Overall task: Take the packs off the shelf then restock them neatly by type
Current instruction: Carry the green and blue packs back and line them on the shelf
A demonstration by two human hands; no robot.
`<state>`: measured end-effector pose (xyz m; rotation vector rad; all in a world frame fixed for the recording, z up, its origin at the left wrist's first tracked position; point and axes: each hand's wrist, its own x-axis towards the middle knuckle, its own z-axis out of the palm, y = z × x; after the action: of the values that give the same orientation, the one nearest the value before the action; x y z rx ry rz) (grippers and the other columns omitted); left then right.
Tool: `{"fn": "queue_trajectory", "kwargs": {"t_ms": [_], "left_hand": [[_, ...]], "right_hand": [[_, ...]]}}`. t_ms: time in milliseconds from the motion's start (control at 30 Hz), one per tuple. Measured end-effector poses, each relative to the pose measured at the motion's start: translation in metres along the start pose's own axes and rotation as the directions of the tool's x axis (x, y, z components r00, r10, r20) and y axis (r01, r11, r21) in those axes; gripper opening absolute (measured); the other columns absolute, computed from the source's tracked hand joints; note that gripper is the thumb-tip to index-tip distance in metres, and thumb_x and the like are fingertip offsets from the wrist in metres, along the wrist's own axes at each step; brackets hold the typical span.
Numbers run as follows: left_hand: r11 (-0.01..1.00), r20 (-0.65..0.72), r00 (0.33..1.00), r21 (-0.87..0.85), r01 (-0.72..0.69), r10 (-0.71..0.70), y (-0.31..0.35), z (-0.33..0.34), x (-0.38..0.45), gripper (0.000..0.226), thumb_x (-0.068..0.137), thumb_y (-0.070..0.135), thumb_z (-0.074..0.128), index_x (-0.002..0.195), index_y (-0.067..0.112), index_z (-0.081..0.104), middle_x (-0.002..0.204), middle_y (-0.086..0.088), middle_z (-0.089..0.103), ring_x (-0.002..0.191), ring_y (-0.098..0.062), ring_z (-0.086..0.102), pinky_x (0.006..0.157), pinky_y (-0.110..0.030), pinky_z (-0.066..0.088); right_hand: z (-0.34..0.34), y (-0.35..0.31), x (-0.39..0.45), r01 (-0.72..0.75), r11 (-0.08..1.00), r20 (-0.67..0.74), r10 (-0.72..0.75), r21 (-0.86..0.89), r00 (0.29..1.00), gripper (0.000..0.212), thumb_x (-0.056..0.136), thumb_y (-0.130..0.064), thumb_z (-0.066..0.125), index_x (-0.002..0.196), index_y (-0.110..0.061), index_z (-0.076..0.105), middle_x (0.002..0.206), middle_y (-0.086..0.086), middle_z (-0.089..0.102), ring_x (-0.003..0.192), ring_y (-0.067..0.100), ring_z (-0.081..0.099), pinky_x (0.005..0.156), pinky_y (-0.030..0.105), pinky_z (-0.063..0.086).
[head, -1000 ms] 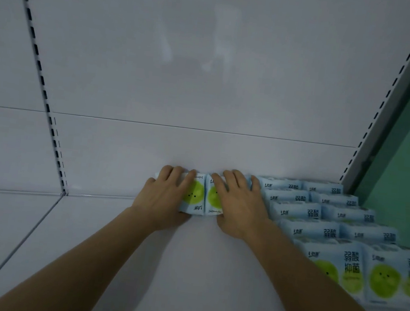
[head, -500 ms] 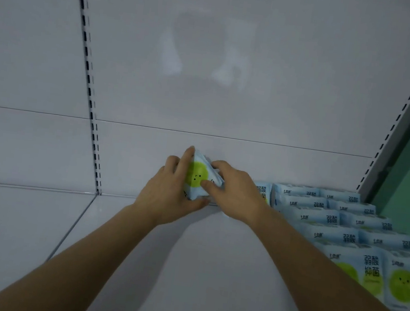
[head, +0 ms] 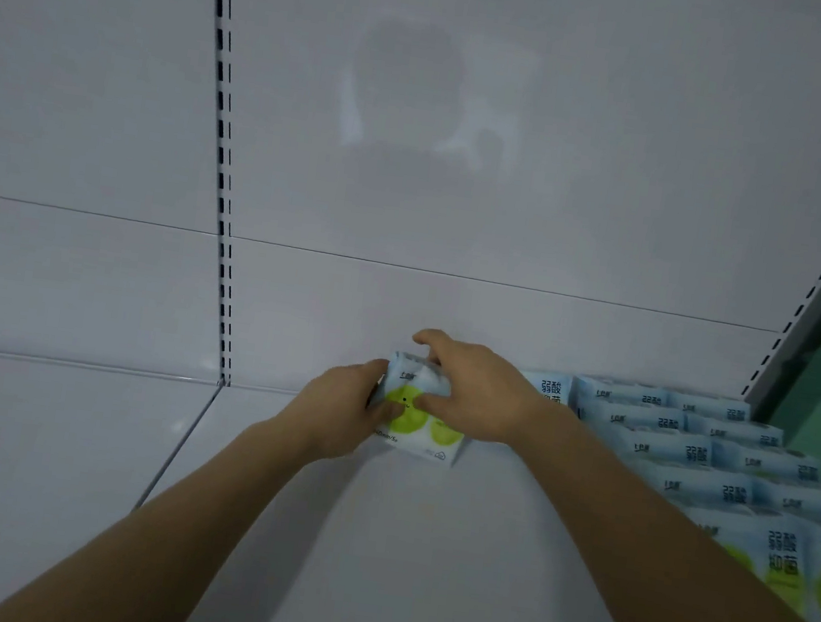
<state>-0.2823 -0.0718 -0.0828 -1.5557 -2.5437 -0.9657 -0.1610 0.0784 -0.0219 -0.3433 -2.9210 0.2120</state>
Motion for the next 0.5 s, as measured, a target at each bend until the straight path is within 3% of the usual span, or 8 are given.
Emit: {"fn": "queue_trajectory", "kwargs": {"t_ms": [67, 200, 300, 400, 500], "left_hand": [[0.997, 0.012, 0.997, -0.039, 0.071, -0.071, -0.01, 0.004, 0.001, 0.032, 0.097, 0.038, 0.059, 0.119, 0.015, 0.057, 0.092, 0.003, 0.062, 0.088, -0.023, 0.059, 0.073, -0.034, 0.046], [0.982, 0.067, 0.984, -0.084, 0.171, -0.166, -0.017, 0.008, 0.005, 0.04, 0.095, 0.041, 0.062, 0.126, 0.016, 0.056, 0.1, 0.003, 0.065, 0.09, -0.019, 0.061, 0.078, -0.032, 0.049], [0.98, -0.005, 0.983, -0.075, 0.182, -0.183, -0.013, 0.011, 0.01, 0.061, 0.093, 0.042, 0.064, 0.144, 0.02, 0.037, 0.104, 0.0, 0.066, 0.094, -0.023, 0.064, 0.083, -0.037, 0.052], [0.989, -0.114, 0.982, -0.022, 0.147, -0.149, -0.007, 0.016, 0.012, 0.083, 0.092, 0.041, 0.066, 0.155, 0.026, 0.015, 0.122, -0.005, 0.06, 0.103, -0.028, 0.063, 0.085, -0.037, 0.049], [0.996, -0.057, 0.997, 0.071, 0.054, -0.05, -0.002, 0.025, 0.01, 0.088, 0.087, 0.039, 0.069, 0.155, 0.034, 0.014, 0.129, -0.003, 0.048, 0.107, -0.028, 0.061, 0.086, -0.035, 0.049]], "right_hand": [[0.004, 0.009, -0.002, -0.024, 0.983, 0.024, 0.029, -0.181, 0.999, 0.057, 0.091, -0.046, 0.063, 0.142, -0.026, 0.045, 0.125, 0.003, 0.06, 0.118, 0.027, 0.052, 0.098, 0.041, 0.043], [0.009, 0.015, 0.002, -0.006, 0.962, 0.037, 0.017, -0.271, 0.999, 0.042, 0.097, -0.047, 0.054, 0.134, -0.027, 0.055, 0.118, 0.005, 0.061, 0.117, 0.027, 0.048, 0.1, 0.039, 0.038], [0.012, 0.016, 0.012, 0.009, 0.935, 0.002, -0.009, -0.354, 1.0, 0.039, 0.101, -0.045, 0.047, 0.137, -0.029, 0.054, 0.123, 0.002, 0.06, 0.124, 0.025, 0.043, 0.105, 0.038, 0.031], [0.016, 0.017, 0.018, -0.016, 0.911, -0.043, -0.002, -0.413, 0.999, 0.036, 0.103, -0.038, 0.045, 0.136, -0.03, 0.055, 0.126, 0.002, 0.055, 0.126, 0.025, 0.04, 0.108, 0.041, 0.029], [0.019, 0.017, 0.023, -0.032, 0.894, -0.073, -0.001, -0.447, 0.997, 0.034, 0.098, -0.023, 0.053, 0.131, -0.028, 0.057, 0.121, 0.001, 0.053, 0.123, 0.025, 0.042, 0.105, 0.04, 0.034]]}}
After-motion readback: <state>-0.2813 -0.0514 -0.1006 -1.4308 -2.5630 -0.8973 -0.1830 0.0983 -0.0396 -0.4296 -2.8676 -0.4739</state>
